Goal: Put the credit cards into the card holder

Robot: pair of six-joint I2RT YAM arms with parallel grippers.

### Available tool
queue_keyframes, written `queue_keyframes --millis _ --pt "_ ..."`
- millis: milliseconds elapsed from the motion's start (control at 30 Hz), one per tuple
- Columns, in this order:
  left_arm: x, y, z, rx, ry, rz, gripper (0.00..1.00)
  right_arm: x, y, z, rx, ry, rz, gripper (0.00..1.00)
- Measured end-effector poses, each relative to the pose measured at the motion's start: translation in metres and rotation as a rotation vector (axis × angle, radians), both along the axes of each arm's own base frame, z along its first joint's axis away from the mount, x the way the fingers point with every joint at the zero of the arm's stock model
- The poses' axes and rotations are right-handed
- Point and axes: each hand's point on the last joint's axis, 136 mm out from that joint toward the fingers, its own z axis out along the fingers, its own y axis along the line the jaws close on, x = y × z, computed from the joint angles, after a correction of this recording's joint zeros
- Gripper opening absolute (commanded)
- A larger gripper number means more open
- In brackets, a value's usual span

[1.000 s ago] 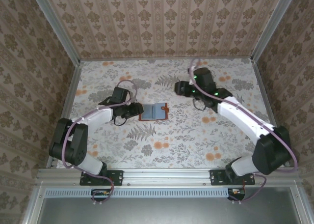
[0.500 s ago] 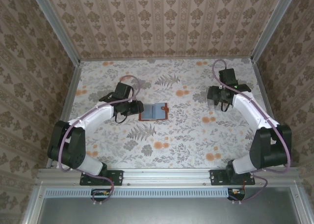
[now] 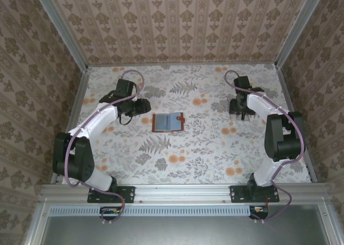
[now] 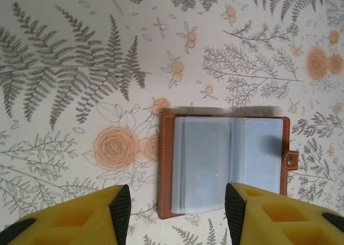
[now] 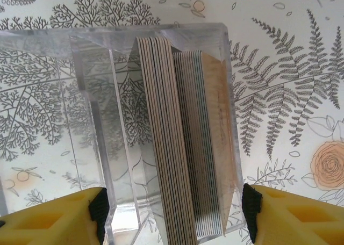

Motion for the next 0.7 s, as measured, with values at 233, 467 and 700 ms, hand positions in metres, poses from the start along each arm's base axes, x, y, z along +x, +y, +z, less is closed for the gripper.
queue_keyframes --millis 233,467,700 --pt "-0.021 -0.005 0.024 -0.073 -0.004 -0.039 0.53 0.01 0.002 0.01 0.025 -0.039 0.023 0.69" --pt "-0.035 -0.005 0.034 -0.079 -0.005 -0.08 0.53 0.017 -0.012 0.025 0.09 -0.116 0.007 0.69" --pt "-0.039 -0.003 0.032 -0.057 -0.014 -0.116 0.53 0.016 -0.02 0.009 0.08 -0.076 0.009 0.68"
